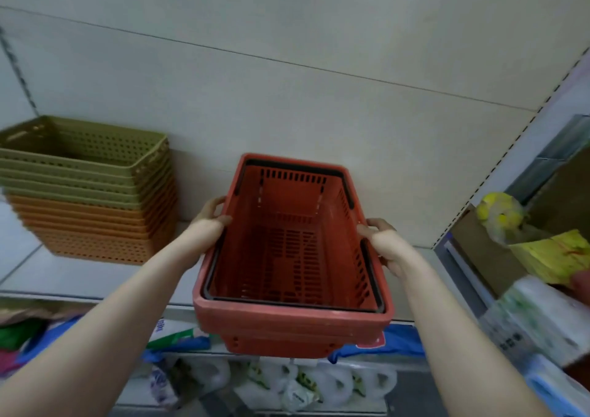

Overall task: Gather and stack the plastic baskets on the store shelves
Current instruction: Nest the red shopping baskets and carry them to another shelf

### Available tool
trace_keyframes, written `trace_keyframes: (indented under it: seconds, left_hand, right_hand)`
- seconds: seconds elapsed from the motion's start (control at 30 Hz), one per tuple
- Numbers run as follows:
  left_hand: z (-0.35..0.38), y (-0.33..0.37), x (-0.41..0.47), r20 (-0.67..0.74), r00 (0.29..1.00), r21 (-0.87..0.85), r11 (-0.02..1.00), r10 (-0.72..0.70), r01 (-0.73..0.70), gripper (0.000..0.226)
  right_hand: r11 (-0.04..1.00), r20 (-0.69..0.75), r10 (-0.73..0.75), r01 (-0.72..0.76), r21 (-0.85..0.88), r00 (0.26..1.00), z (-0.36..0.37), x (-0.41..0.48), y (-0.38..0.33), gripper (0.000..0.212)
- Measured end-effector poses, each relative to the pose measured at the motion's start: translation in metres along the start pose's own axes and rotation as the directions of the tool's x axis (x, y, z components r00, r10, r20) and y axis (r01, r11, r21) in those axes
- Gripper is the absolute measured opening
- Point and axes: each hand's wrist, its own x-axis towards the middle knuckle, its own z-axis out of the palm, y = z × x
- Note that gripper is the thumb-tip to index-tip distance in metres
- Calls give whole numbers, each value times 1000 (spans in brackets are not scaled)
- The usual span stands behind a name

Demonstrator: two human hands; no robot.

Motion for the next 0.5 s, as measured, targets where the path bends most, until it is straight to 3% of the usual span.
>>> trace_keyframes:
  seconds: [0.1,0.17,0.3,0.5]
  left_hand:
    - [-3,2,6,30,999,6,1000,-28,28,40]
    - [0,4,13,44,999,12,1000,-9,9,43]
    - [6,6,26,136,989,-167,982,-65,88,34]
    - [-7,-10,6,170,985,-285,956,-14,63,43]
  right_hand:
    - [994,77,72,-78,77,994,-3,28,5,75]
    - [986,121,101,-116,123,988,0,33,0,66]
    - [971,146,91,-121,207,985,5,46,8,53]
    - [973,108,-88,62,224,990,10,34,16,42]
